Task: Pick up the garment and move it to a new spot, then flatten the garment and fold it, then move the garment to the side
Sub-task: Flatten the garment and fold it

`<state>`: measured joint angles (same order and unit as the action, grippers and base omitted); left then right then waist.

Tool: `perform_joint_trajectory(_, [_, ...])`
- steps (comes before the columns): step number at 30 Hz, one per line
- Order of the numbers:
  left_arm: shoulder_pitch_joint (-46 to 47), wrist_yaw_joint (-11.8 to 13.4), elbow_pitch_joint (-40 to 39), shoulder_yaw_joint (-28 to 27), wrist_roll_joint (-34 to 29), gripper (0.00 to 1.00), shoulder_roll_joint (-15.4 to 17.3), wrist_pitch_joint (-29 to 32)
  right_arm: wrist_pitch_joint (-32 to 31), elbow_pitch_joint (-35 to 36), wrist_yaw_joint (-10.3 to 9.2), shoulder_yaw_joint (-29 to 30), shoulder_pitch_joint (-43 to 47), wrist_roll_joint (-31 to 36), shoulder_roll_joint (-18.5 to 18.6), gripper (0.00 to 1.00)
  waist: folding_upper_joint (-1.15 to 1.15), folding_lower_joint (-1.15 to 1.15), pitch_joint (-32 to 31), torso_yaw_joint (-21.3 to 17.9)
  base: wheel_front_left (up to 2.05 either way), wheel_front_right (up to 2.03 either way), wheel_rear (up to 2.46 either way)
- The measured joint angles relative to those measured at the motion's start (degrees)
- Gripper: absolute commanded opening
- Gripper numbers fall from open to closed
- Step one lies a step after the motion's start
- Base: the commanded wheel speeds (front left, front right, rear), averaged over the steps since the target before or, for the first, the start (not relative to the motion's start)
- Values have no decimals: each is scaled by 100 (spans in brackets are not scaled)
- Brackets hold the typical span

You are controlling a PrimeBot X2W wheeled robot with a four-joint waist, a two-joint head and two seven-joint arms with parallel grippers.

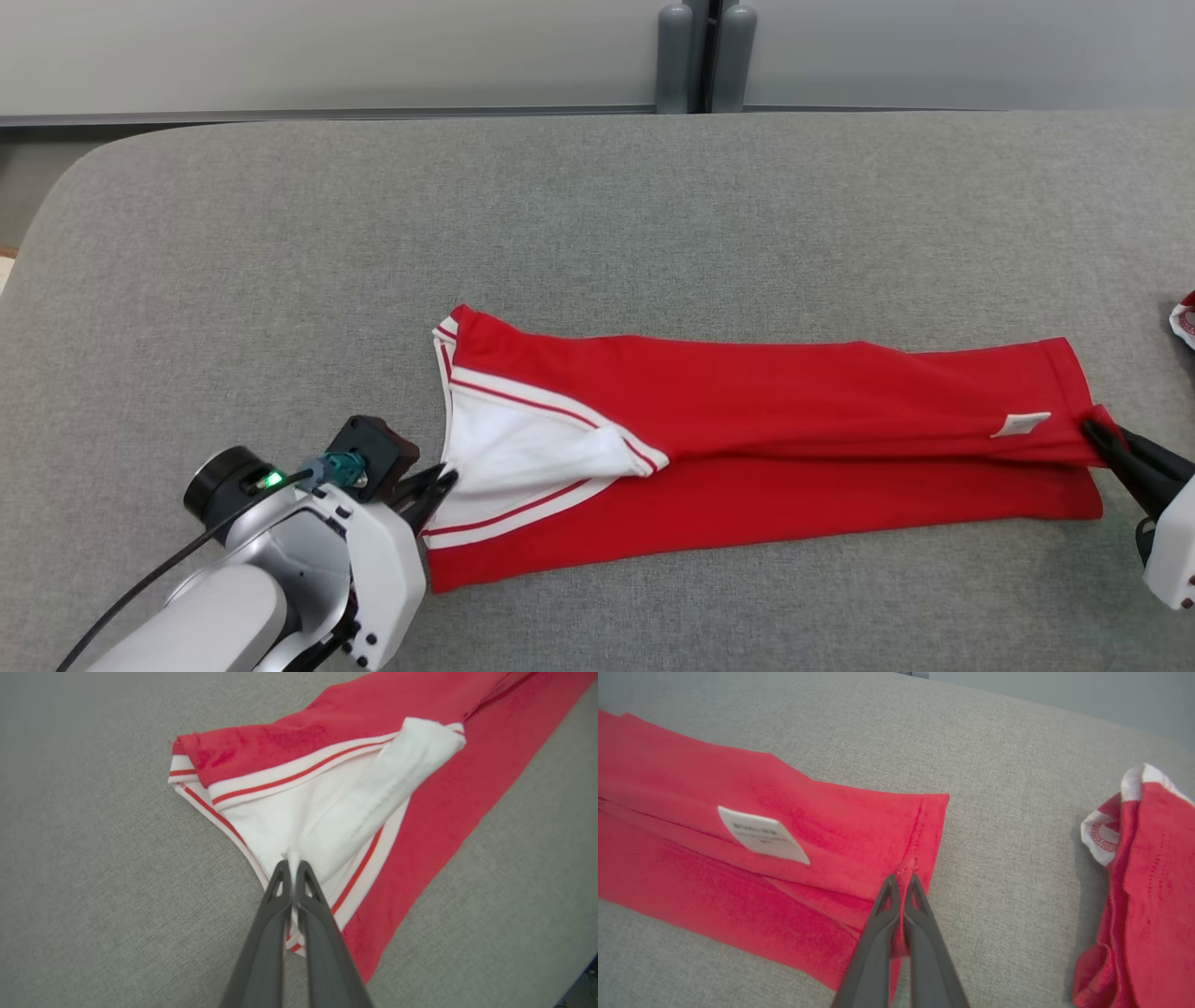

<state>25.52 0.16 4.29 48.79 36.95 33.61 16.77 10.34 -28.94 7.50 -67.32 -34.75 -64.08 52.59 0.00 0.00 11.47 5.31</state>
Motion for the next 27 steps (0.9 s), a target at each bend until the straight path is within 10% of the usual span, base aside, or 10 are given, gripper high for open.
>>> perform_joint_trajectory(2, [-45, 25, -20, 51, -5, 0, 90, 162, -101, -12, 0, -75, -27, -69, 13, 0, 0, 0, -12, -27, 0, 0, 0])
perform_joint_trajectory(4, [-115, 25, -62, 118, 36, 0, 160, 342, -142, -33, 0, -179, -53, -40, 22, 100, 0, 0, -28, -50, 0, 0, 0])
perform_joint_trajectory(8, [-196, 8, -168, 203, 186, 7, 221, 654, -241, -123, 0, -320, -61, -42, 41, 100, 0, 0, -63, -67, 0, 0, 0])
perform_joint_trajectory(10, [-248, 13, -219, 225, 207, 100, 259, 712, -301, -222, 0, -344, -62, -94, 49, 100, 0, 0, -86, -73, 0, 0, 0])
perform_joint_trajectory(21, [-377, 174, -348, -49, 533, 100, 255, 509, 156, -1057, 0, 3, -216, -356, -166, 100, 0, 0, -251, -62, 0, 0, 0])
perform_joint_trajectory(27, [-232, 622, -307, -767, 553, 100, 22, -565, 439, -1161, 0, 603, -346, -293, -523, 100, 0, 0, -391, -61, 0, 0, 0])
